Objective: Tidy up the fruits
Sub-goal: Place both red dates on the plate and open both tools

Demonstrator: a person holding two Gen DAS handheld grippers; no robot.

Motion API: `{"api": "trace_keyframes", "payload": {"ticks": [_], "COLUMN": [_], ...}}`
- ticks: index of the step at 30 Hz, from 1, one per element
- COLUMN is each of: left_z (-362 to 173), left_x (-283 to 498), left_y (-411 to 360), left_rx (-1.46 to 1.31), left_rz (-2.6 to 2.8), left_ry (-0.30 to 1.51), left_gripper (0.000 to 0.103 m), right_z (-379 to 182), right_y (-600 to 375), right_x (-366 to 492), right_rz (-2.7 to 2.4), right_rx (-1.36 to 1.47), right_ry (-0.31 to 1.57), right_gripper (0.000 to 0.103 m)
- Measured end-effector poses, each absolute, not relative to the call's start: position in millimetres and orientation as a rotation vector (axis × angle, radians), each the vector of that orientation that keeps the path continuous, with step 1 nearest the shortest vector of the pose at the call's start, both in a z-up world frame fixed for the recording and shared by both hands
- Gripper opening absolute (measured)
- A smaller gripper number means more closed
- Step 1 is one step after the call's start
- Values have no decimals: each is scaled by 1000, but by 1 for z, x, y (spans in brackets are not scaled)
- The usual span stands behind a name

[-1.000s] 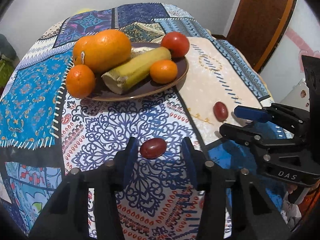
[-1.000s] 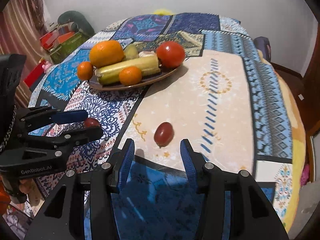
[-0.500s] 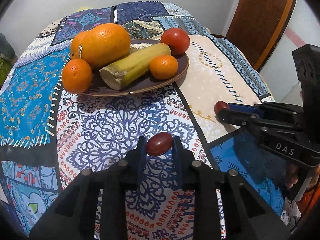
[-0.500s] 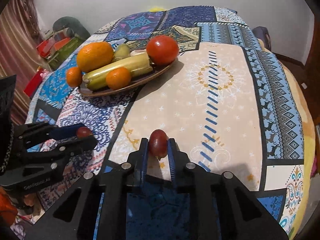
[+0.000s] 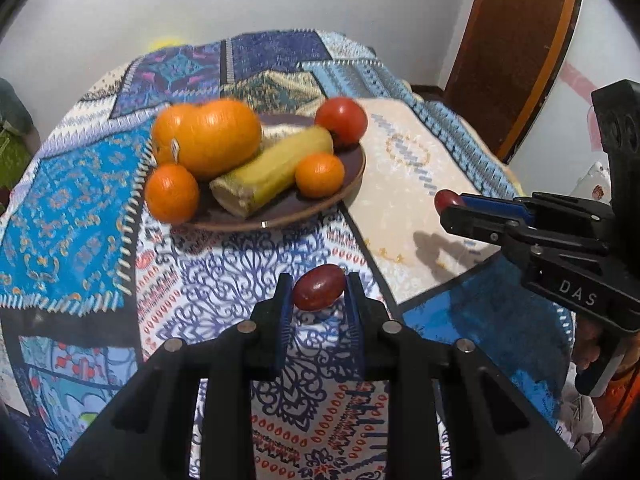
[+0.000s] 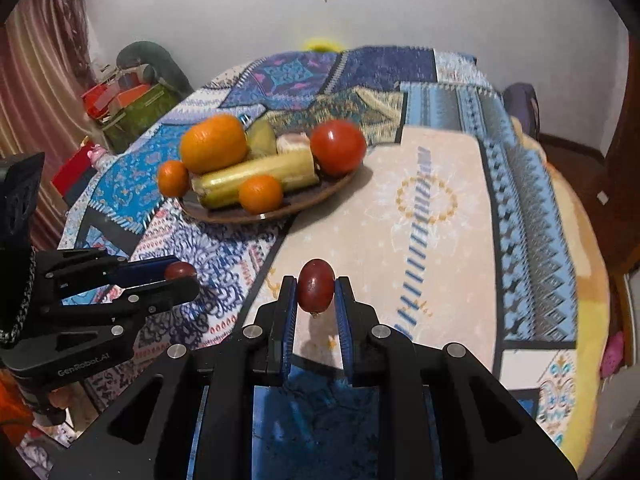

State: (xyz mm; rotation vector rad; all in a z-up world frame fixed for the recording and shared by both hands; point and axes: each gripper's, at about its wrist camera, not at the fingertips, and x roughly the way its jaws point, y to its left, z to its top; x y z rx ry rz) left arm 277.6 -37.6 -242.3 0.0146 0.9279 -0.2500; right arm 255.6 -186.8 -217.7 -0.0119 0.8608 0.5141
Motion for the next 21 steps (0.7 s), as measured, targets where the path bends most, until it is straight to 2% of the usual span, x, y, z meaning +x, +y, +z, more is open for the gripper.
{"api": "trace_keyframes", "payload": {"ticks": [11,21], "left_z": [-219,-228], "left_x": [296,321], "left_y": [-29,-27], "left_rx": [-3,6], "left_rz": [-229,-215], "left_ry": [849,850], "left_gripper": [26,26], "right_z": [-194,-196], "right_y": [-180,-160], "right_x": [271,304], "right_rz": [545,567], "right_rx": [19,19], "right_ry": [789,778], "right_gripper": [17,18]}}
